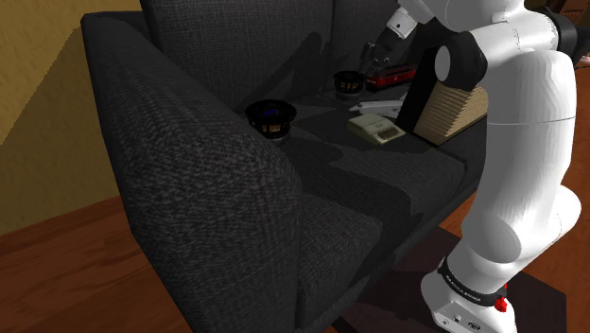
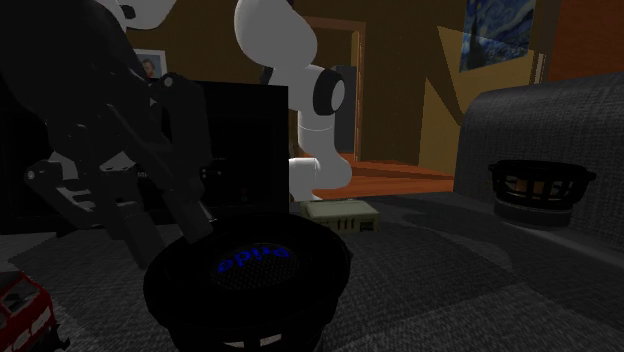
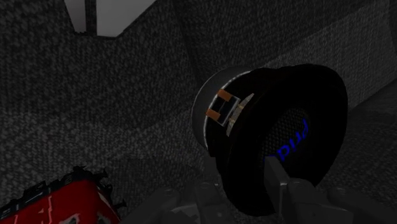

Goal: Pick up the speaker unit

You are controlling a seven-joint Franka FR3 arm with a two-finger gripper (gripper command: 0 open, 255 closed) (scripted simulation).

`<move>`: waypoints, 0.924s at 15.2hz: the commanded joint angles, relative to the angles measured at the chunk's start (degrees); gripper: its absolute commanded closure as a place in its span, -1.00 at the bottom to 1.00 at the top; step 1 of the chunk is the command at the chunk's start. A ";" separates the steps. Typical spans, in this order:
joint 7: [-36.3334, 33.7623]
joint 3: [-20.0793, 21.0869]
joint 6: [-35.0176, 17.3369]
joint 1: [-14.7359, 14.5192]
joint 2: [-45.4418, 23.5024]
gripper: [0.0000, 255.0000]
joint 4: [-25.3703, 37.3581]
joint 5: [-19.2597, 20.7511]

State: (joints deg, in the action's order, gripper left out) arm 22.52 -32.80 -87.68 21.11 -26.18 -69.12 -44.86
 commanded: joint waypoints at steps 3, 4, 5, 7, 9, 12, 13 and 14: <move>0.06 -0.01 -0.15 -0.14 0.13 1.00 -0.35 0.08; -0.35 0.01 0.57 0.14 -0.05 1.00 0.67 -0.01; -0.78 0.05 1.32 0.45 -0.27 1.00 1.76 -0.13; -1.65 0.14 2.84 1.13 -0.76 1.00 4.03 -0.41; -2.56 0.26 4.43 1.90 -1.36 1.00 6.50 -0.78; -4.05 0.52 6.97 3.28 -2.52 1.00 10.64 -1.52; -4.59 0.64 7.86 3.82 -2.99 1.00 12.17 -1.83; -5.15 0.77 8.78 4.40 -3.51 1.00 13.80 -2.16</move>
State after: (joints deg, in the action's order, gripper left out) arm 17.92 -32.15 -79.74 25.02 -29.23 -56.85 -46.69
